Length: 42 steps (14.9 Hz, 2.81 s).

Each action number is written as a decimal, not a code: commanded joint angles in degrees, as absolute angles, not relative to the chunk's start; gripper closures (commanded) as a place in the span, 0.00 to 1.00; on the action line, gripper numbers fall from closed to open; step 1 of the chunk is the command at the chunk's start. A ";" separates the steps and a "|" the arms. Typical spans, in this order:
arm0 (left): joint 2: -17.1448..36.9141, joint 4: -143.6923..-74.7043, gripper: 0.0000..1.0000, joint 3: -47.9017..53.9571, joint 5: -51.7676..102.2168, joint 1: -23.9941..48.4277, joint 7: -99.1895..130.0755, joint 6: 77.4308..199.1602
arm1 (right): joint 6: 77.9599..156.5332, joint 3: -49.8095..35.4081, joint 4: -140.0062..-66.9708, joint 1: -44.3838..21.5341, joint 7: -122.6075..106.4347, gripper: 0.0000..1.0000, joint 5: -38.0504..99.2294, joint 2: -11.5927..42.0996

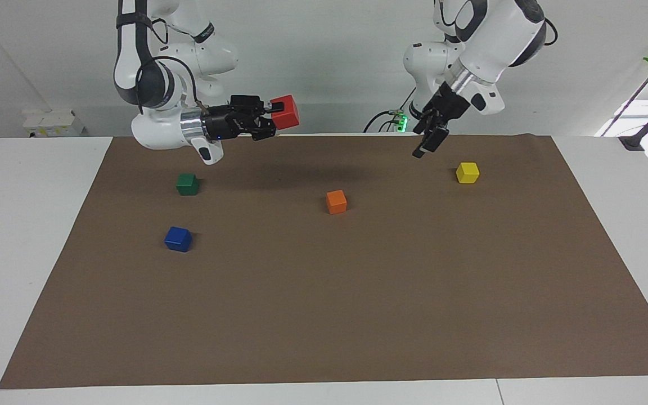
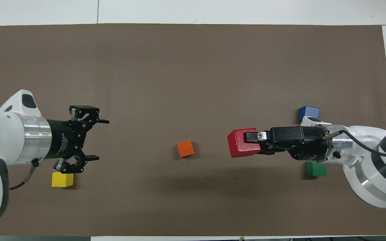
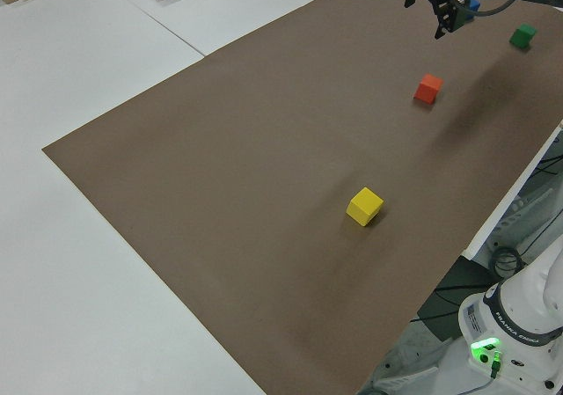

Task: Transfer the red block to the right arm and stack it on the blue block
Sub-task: 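Open the left gripper and withdraw while the right gripper carries the cube, then move the red cube with the right gripper above the blue cube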

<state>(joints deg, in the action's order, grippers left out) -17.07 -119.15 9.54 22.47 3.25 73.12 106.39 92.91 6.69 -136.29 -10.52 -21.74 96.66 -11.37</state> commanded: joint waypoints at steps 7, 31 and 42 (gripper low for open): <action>-14.69 -112.70 0.00 8.62 6.52 -3.34 32.56 97.40 | 94.66 6.50 -122.72 -3.52 -5.38 1.00 54.64 -14.77; -2.20 -90.97 0.00 8.17 -1.06 -3.08 2.90 85.43 | 120.40 5.98 -113.03 -3.51 15.20 1.00 -3.51 7.20; -2.11 -91.23 0.00 7.29 2.81 -3.25 2.29 86.75 | 128.93 5.80 -116.10 -4.31 18.54 1.00 -4.66 8.35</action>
<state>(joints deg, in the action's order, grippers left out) -1.42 -90.67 7.27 1.92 -2.78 3.34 85.90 127.30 6.14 -114.85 -4.23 16.33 -3.77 9.08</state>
